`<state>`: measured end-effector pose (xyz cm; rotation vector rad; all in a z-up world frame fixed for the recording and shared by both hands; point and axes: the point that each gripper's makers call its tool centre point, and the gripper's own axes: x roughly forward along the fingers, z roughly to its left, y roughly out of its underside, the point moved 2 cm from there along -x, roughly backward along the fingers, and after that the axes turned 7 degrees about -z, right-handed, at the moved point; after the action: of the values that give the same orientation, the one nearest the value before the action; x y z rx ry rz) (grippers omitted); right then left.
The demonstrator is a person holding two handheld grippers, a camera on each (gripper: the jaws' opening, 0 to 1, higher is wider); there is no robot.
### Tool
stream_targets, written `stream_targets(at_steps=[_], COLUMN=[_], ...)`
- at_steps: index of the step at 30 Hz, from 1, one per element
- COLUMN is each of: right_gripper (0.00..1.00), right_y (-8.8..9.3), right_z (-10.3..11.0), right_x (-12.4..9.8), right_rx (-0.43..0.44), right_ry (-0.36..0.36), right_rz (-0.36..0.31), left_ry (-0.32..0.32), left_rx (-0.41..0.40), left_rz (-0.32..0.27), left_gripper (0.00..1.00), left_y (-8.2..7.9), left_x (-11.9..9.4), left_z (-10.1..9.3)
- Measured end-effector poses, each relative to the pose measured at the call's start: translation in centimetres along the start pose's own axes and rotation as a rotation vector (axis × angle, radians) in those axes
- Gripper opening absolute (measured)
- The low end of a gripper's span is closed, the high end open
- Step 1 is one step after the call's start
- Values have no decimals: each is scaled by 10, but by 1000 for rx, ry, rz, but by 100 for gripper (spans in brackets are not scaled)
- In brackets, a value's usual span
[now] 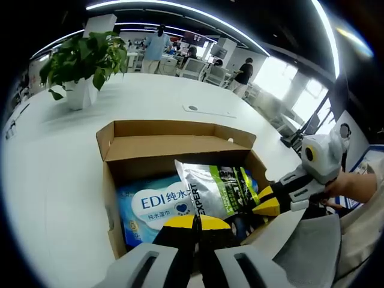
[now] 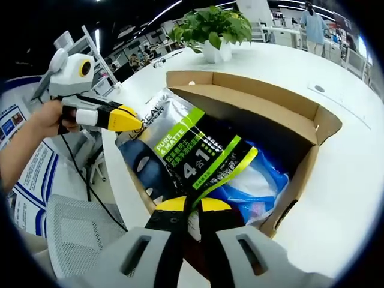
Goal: Operate the shoe box by opening the lid, removing the specified soft item, and placing it in the target area until the item is outside and the box remains undamaged.
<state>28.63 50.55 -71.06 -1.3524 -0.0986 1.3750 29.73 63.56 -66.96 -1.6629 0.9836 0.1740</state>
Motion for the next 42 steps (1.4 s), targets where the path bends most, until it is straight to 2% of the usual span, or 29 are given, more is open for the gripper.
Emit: stream_targets(at_steps=[11,19,24,32,42], right_gripper=[1,0,0,0,0], right_y=[-8,-16,-21,-23,-11], right_z=[1,-2,-10,-25,-51], right_x=[-15,-34,-50,-74,-99], right_rx=[55,95,148,180,240], right_ry=[-3,18,51,108,175], right_rz=[-37,-78,-104,-127,-125], left_ry=[-8,3,18,48,94], left_rx=[-15,-5,-1,11,14], left_rz=[-17,-26,-29,-33,-22], left_gripper=[0,0,0,0,0], left_y=[-5,-12,-19,-27,-30], left_x=[-2,-2,3,17,39], left_z=[-5,-18,-31,-52,-83])
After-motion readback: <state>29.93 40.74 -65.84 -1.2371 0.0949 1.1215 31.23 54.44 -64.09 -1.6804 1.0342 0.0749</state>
